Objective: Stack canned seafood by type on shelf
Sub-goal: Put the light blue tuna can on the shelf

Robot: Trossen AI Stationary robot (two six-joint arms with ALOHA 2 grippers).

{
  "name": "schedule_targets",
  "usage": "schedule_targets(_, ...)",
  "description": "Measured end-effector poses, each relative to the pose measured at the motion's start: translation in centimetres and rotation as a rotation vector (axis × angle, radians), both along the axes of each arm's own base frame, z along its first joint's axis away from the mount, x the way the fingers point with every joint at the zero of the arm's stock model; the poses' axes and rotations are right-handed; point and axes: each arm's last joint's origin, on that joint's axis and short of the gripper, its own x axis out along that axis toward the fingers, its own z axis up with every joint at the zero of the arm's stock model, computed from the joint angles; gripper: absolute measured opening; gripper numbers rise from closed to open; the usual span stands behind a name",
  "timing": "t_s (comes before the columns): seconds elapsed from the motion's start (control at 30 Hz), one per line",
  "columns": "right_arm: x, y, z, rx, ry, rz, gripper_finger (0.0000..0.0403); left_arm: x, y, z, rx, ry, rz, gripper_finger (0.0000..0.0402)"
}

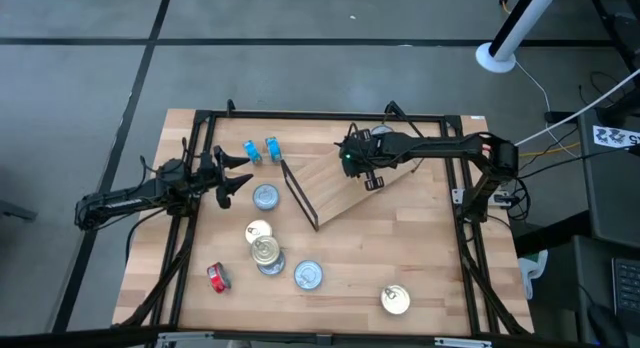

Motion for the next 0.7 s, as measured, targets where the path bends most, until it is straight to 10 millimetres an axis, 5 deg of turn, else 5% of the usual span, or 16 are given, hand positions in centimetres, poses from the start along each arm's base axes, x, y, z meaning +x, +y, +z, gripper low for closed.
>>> schedule_targets(0.7, -0.21, -0.74, -0.08, 0.099, -0.023, 0.002, 0.0015, -0.01, 0.0, 0.04, 0.001, -0.002, 0.001, 0.0263)
